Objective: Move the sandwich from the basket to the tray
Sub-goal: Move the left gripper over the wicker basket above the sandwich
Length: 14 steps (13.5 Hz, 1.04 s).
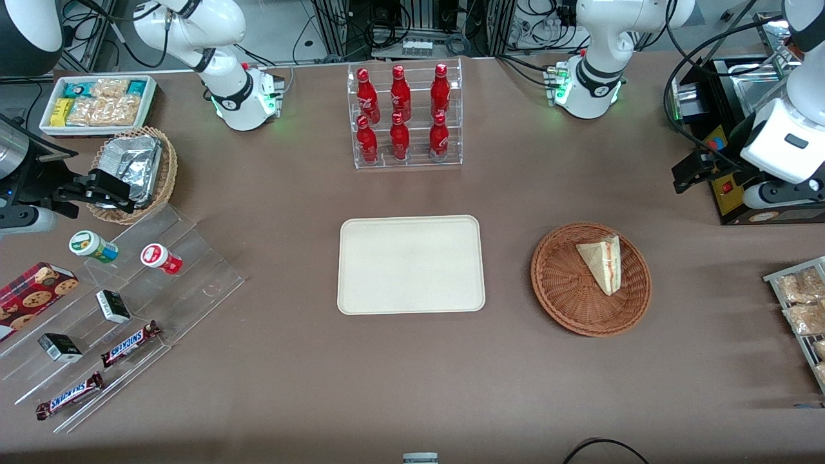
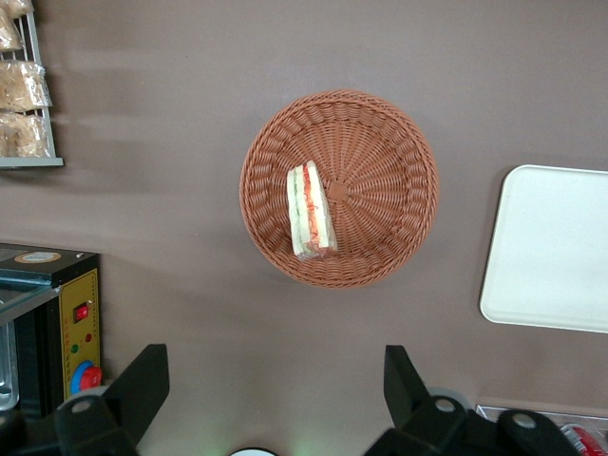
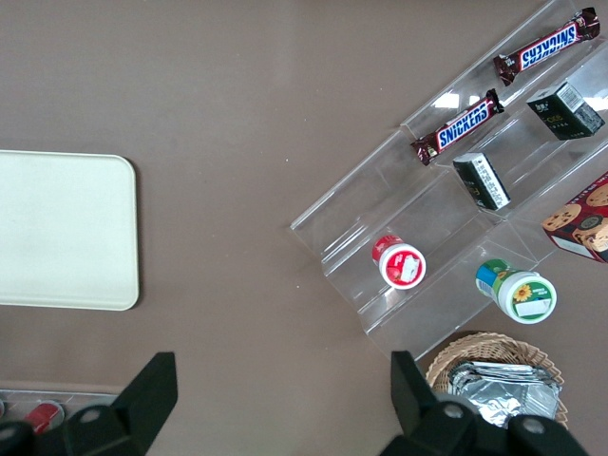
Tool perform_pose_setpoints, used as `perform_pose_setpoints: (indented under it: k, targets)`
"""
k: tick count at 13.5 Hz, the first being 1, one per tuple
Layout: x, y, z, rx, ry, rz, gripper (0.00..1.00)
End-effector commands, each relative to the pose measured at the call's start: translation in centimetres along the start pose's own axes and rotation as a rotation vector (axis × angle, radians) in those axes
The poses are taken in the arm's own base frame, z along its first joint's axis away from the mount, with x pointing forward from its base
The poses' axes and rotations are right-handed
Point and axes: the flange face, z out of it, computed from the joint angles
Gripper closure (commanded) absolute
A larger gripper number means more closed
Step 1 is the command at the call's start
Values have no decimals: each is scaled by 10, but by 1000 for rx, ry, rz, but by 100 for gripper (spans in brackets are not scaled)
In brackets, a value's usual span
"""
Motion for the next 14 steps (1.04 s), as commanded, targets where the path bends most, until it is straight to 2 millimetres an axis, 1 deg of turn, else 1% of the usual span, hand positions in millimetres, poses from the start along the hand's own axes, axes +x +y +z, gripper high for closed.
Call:
perform_pose_setpoints:
  k: [1,2,3,4,5,7,8,10,11,13,14]
  targets:
    - [0,-2,-3,-18,4,17,0]
    - [1,-2,-1,-21,2,16,0]
    - [4,-1,5,-20,-5,18,0]
    - [6,0,18,-31,-3,16,0]
    - [3,0,34,-36,7,11,0]
    - [-7,-1,64,-34,41,-5,0]
    - [-12,-2,75,-37,58,-14,0]
    - [-24,-1,96,-42,70,-92,0]
    - [-30,3,107,-42,71,-119,0]
    - [-41,19,124,-42,86,-127,0]
    - [-44,24,135,-46,93,-161,0]
